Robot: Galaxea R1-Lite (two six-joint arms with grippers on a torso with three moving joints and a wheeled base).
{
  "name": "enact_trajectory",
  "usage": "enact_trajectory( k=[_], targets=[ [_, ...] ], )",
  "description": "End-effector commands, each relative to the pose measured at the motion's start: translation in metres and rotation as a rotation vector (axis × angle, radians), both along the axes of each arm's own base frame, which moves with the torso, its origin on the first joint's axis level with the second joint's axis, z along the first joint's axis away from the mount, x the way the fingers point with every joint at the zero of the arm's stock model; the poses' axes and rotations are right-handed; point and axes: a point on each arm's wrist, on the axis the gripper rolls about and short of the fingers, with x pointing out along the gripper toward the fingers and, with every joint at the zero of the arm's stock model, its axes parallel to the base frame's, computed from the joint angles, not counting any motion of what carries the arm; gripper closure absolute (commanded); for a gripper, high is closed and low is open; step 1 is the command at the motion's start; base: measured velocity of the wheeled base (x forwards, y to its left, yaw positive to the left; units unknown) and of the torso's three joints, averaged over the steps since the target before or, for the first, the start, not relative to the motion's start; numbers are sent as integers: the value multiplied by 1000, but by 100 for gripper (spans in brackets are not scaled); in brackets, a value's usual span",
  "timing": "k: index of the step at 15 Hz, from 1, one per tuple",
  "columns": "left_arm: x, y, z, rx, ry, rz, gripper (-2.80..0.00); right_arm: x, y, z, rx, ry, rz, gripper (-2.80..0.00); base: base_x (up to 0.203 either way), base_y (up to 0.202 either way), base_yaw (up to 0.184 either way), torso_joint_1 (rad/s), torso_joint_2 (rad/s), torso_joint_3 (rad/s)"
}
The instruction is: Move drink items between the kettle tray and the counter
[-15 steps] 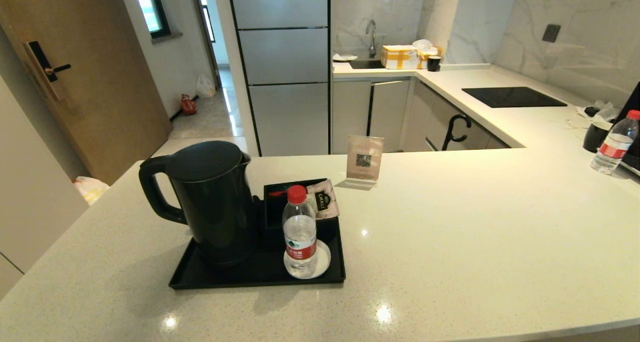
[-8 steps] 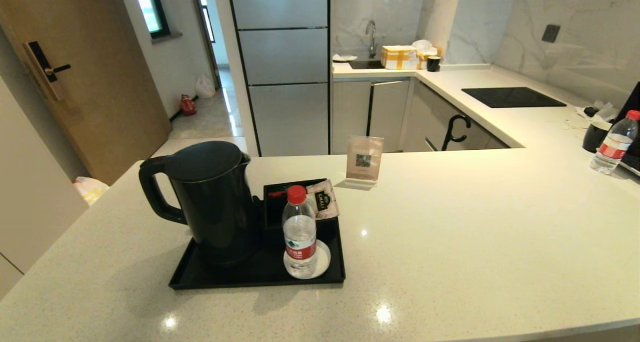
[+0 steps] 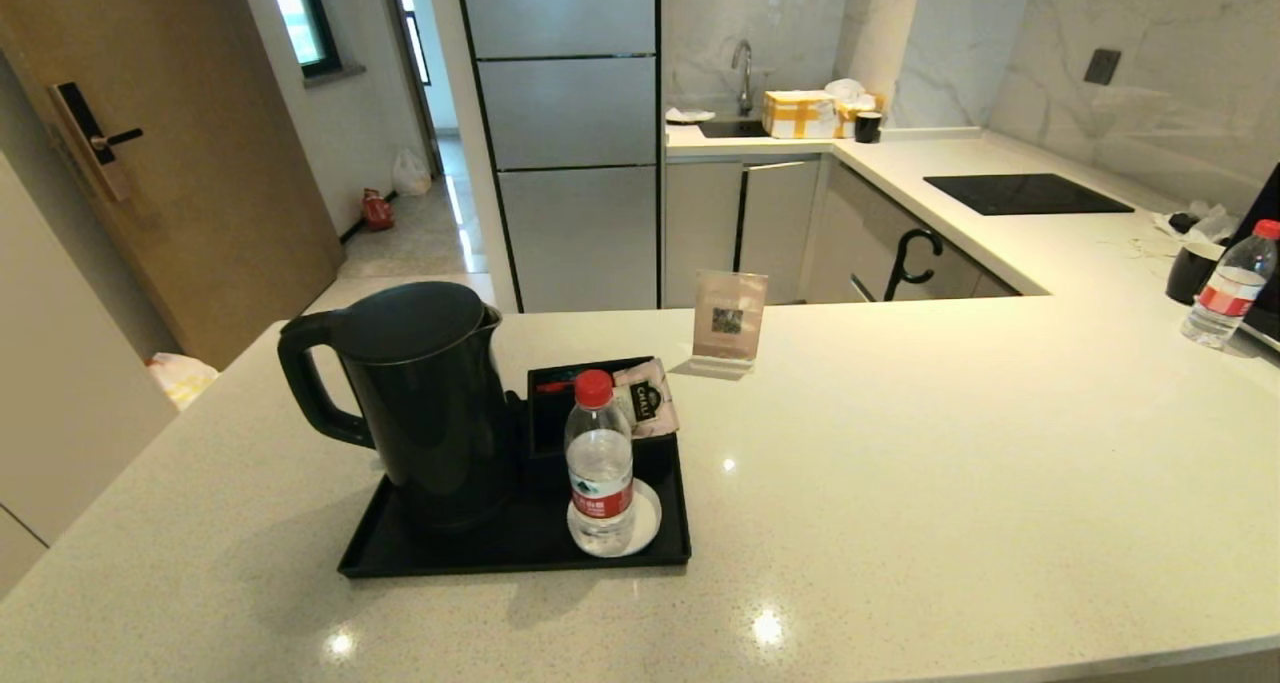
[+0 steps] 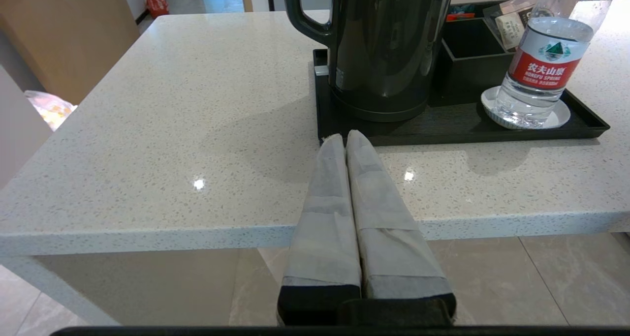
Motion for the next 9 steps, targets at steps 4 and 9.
enact_trajectory(
  k=[4, 9],
  targets=[
    [0, 0, 0, 0, 1, 0, 0, 0, 0, -1, 15, 4, 0, 0, 0, 0, 0, 0, 0, 0],
    [0, 0, 0, 0, 1, 0, 0, 0, 0, -1, 21, 4, 0, 0, 0, 0, 0, 0, 0, 0]
  ],
)
